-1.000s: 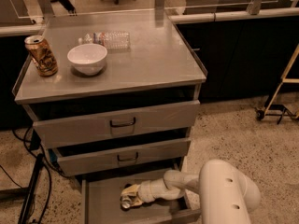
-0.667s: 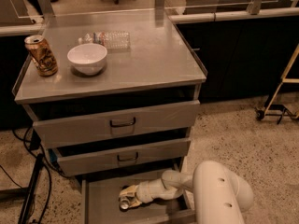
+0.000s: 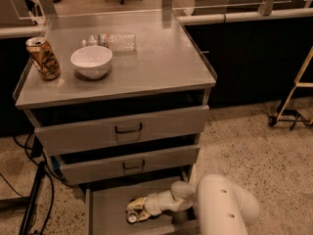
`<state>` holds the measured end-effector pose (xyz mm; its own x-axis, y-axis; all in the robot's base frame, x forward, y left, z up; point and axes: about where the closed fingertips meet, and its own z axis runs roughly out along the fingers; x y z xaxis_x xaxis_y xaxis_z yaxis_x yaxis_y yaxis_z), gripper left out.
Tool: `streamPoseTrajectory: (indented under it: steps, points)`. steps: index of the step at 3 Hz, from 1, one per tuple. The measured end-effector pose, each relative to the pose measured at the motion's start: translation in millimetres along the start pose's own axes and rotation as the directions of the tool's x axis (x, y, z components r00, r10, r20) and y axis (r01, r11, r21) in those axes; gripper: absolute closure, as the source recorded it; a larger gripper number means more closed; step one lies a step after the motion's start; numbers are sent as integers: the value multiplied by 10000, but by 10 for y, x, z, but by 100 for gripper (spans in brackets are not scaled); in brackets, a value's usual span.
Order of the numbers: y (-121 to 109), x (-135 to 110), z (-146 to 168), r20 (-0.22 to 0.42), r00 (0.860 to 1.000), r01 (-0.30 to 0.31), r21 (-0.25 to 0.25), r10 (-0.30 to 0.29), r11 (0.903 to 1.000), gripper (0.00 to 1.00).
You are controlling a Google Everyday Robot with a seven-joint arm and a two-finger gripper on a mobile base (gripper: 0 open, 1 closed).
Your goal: Place redbull can into bottom drawer
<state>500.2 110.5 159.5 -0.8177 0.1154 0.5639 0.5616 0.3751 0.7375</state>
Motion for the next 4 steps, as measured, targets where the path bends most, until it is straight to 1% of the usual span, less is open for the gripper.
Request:
streamPoseTrajectory:
  steps: [1, 2, 4]
  points:
    - [-168, -65, 19, -14, 9988, -491, 37, 491, 9988, 100]
    - [-199, -78, 23, -12, 9983, -581, 42, 581, 9983, 87]
    - [-199, -78, 23, -13, 9983, -581, 42, 581, 9983, 40]
